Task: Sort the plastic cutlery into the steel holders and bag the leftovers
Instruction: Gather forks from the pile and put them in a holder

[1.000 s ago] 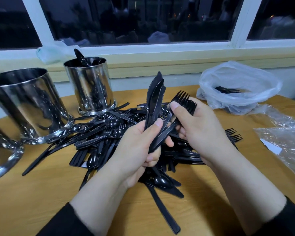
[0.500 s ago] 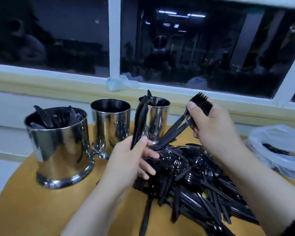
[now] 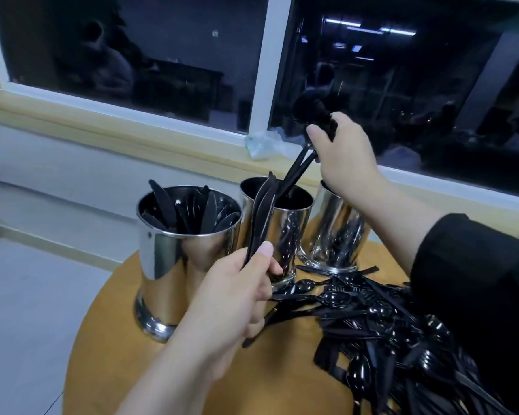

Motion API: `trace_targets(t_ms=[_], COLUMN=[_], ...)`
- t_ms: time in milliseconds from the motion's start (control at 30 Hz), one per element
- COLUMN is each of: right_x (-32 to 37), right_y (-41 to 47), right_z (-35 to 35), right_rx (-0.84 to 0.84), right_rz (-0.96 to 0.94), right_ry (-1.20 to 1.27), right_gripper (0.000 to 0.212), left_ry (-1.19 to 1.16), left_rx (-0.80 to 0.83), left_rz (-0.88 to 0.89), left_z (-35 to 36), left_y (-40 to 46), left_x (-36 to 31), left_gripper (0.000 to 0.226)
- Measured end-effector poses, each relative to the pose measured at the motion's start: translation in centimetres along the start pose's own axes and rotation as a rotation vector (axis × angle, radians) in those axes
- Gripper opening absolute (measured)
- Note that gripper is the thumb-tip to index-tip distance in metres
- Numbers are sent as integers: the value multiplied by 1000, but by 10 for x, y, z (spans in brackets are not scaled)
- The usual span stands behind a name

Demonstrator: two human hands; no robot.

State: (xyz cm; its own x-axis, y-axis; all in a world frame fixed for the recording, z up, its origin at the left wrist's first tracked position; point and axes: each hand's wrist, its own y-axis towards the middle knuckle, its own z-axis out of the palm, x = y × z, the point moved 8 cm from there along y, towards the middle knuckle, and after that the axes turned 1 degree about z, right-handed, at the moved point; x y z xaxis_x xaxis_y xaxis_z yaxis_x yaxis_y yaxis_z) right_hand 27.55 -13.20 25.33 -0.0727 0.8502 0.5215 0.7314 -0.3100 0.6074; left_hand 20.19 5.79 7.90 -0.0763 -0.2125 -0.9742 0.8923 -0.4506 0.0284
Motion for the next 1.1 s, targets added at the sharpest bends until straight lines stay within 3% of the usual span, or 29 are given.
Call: trace_targets(t_ms=[167, 233, 300, 333, 467, 533, 633, 733, 900, 1100], right_x=[-22, -19, -6, -1, 15, 16, 15, 15, 16, 35], right_y=[-11, -21, -37, -47, -100, -118, -131, -131, -121, -126], right_z=[50, 40, 21, 18, 29, 32, 28, 17, -3, 7], right_rx=[197, 119, 38, 75, 490, 579, 587, 526, 429, 455], right_rz=[78, 52, -20, -33, 73, 143, 248, 237, 228, 202], right_ry=[-169, -177, -37, 75, 366, 485, 637, 645, 642, 644], right_gripper=[37, 45, 41, 43, 53, 47, 30, 28, 31, 22], left_ry=[-18, -16, -3, 0, 4, 4, 8, -40, -127, -250], left_rx=[26, 30, 47, 56, 84, 112, 152, 151, 49, -74], left_rz=[-10, -12, -12, -10, -11, -20, -27, -7, 87, 93], left_z=[-5, -6, -4, -2, 6, 12, 18, 19, 9, 11], left_y=[2, 2, 2, 2, -1, -4, -10, -14, -16, -22], left_x=[2, 2, 0, 0, -1, -1, 0, -2, -10, -19], left_gripper=[38, 36, 33, 33, 33, 32, 31, 28, 30, 48])
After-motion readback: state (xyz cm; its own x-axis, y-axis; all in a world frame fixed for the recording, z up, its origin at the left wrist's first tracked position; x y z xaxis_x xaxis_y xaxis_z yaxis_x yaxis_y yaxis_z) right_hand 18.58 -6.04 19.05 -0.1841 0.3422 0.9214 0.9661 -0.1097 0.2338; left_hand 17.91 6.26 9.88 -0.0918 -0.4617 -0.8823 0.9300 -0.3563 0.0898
